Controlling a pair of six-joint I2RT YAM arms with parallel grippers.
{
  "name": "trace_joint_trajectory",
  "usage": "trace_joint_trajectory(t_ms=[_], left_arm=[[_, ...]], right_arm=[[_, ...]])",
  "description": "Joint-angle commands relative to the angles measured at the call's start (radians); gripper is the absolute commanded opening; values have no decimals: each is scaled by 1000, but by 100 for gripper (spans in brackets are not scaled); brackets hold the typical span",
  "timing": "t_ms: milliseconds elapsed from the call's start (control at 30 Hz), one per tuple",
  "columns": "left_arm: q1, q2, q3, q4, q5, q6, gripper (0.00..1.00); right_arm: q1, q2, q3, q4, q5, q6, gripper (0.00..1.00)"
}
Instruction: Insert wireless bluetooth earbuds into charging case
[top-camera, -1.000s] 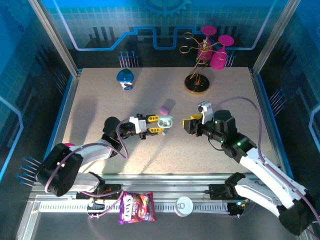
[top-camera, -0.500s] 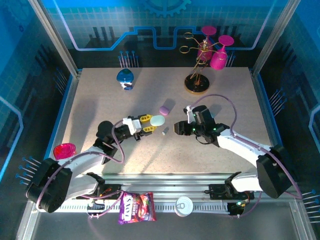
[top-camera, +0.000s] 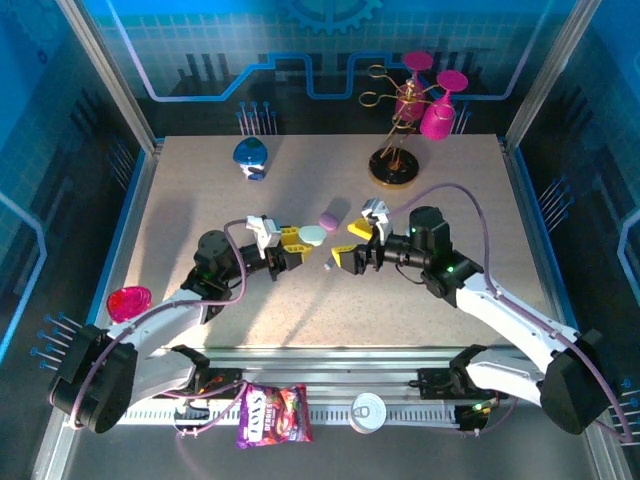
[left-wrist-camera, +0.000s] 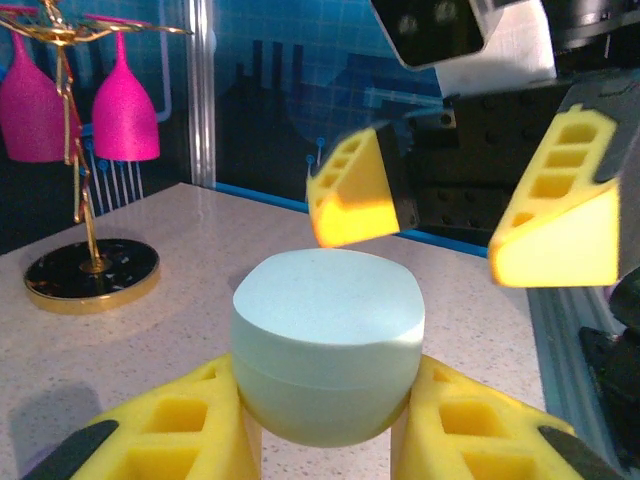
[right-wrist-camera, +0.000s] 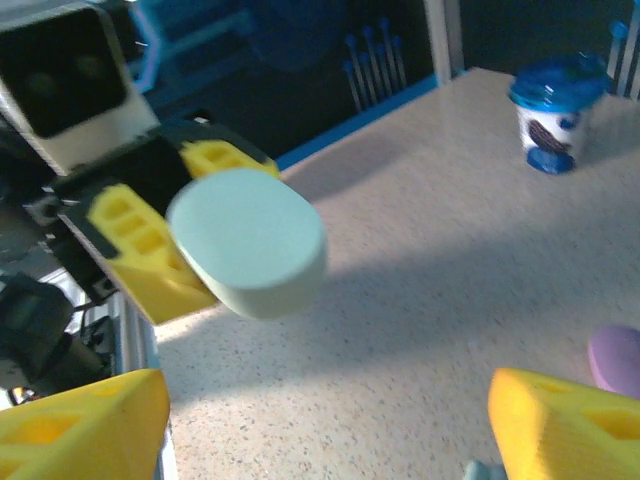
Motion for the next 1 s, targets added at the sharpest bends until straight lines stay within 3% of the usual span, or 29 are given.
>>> trace_joint_trajectory(t_ms=[0, 467, 967], left_arm=[[6, -14, 40, -31, 68, -41, 27], [7, 9, 63, -13, 119, -104, 27], [5, 9, 35, 39, 212, -49, 27]], right_arm=[[14, 31, 59, 34, -68, -78, 84], [55, 108, 138, -34, -7, -135, 83], [22, 96, 146, -42, 102, -32, 80]])
